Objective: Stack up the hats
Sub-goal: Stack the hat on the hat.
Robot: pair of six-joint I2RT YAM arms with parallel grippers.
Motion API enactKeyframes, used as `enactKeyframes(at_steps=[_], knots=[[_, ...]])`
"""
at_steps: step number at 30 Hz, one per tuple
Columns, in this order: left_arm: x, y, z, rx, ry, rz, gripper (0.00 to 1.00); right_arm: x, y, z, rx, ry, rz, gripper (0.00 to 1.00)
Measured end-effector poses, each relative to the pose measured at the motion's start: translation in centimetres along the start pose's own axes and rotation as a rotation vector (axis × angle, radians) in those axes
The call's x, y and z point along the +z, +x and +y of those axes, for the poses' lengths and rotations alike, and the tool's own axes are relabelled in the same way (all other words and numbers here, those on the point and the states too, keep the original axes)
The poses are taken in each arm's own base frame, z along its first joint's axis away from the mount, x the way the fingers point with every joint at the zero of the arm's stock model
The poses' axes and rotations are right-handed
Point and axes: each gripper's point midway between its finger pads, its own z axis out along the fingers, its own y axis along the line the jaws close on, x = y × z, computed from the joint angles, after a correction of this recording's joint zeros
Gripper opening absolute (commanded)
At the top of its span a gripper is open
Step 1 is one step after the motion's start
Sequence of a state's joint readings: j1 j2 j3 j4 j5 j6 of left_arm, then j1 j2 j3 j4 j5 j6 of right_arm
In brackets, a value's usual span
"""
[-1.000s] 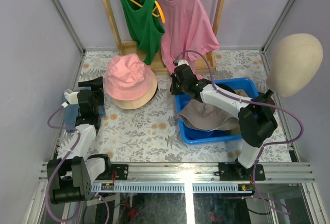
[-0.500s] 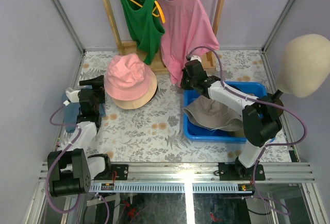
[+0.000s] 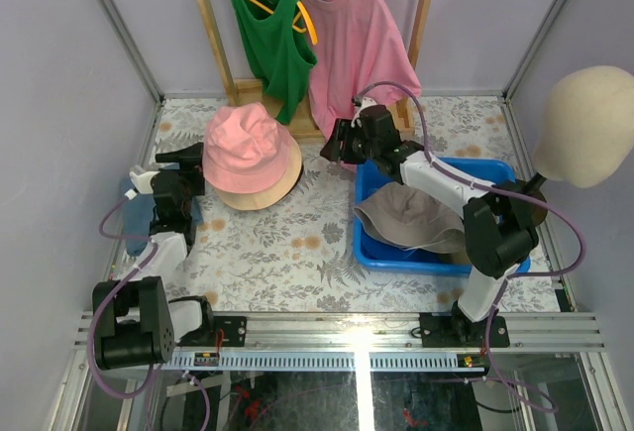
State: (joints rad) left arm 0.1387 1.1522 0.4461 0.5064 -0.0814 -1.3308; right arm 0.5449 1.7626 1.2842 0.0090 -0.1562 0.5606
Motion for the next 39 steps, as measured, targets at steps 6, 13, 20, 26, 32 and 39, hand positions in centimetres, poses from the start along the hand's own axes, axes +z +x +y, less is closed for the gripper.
enactKeyframes(at_steps=[6,13,20,26,32,39], knots=[[0.2,0.3,0.6,-0.001,0.0,0.022,0.79,1.9,-1.4,3.7,0.075,-0.183,-0.017,0.6],[0.3,0.2,0.4,-0.003,0.01,0.022,0.72,4.1,-2.0,5.4,0.143,-0.283,-0.012,0.6],[0.3,0.2,0.4,-0.005,0.022,0.021,0.5,5.3,-3.0,6.8,0.201,-0.354,-0.03,0.6],[0.2,0.2,0.9,-0.005,0.017,0.024,0.42,6.2,-3.8,7.6,0.239,-0.398,-0.038,0.6],[0.0,0.3,1.5,-0.004,0.007,0.027,0.28,7.2,-3.9,7.7,0.265,-0.406,-0.034,0.6],[0.0,0.4,1.7,0.002,0.0,0.032,0.17,8.3,-3.4,7.6,0.299,-0.42,-0.013,0.6]])
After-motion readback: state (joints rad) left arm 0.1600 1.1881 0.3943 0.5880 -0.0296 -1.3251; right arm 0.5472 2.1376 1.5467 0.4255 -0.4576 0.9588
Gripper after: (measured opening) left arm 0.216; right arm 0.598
